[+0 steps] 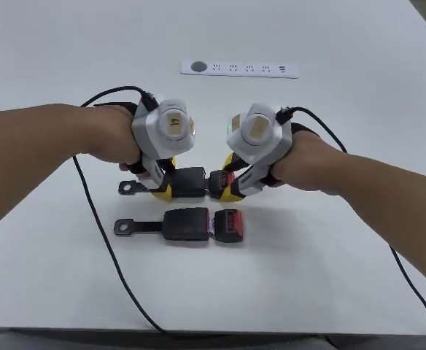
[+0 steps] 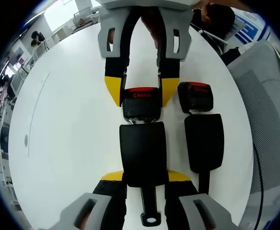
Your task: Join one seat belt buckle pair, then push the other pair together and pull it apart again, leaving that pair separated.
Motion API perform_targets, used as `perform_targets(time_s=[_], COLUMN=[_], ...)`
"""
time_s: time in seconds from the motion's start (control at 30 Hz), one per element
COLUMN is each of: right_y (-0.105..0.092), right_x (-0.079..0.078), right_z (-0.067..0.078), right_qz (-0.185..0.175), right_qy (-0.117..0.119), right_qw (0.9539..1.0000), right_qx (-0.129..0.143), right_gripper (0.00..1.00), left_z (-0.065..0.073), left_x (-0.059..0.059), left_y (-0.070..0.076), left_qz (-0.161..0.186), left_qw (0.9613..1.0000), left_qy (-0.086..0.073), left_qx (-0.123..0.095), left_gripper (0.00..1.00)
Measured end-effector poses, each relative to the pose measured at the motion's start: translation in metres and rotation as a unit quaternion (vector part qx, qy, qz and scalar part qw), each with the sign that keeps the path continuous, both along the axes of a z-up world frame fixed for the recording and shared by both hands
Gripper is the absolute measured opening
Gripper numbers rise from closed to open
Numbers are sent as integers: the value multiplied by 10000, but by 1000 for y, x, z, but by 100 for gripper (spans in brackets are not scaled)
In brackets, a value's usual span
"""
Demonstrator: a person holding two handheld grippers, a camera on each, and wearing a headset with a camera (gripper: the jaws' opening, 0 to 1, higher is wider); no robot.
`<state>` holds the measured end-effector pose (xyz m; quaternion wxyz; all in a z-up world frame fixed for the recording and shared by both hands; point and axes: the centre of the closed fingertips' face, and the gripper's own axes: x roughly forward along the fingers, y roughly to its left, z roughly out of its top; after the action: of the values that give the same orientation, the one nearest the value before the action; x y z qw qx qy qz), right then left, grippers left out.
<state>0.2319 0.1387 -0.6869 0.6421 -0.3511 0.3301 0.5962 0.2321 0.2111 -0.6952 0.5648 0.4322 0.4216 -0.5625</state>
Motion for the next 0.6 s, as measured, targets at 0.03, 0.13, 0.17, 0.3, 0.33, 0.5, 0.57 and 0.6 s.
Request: perform_targets(time_s=[0.03,0.13,0.17,0.3,0.33,0.5,0.57,0.6], right_y=[-1,0,-1,-8,-10,-21,-21,-22], right_x=[3,-1,1,-1,0,0,-5,-6], right_z=[-1,0,0,-3,-3,2,2,2], right_qz=[2,13,23,-15,-24,-28,57,43], right_qy=[0,2,3,8,10,3,-67,-69], right_qw=[10000,10000,10000,9999,9999,9999,9999,9999], right_qx=[-8,-5,-11,-140,-155,-125,-96,-73], right_gripper=[29,30,30,30,30,31,31,31], left_z=[0,1,1,2,2,0,-1,1], left_x=[0,-1,-1,-1,-1,0,1,0], left_y=[0,0,0,0,0,0,0,-1], left_qz=[9,11,8,37,40,-1,-23,-28], left_qw=[10000,10000,10000,10000,10000,10000,9999,9999], left_qy=[5,-11,-16,-15,-14,-11,-22,-26], left_qx=[11,35,41,61,58,98,127,151], left_gripper=[30,30,30,30,30,30,30,30])
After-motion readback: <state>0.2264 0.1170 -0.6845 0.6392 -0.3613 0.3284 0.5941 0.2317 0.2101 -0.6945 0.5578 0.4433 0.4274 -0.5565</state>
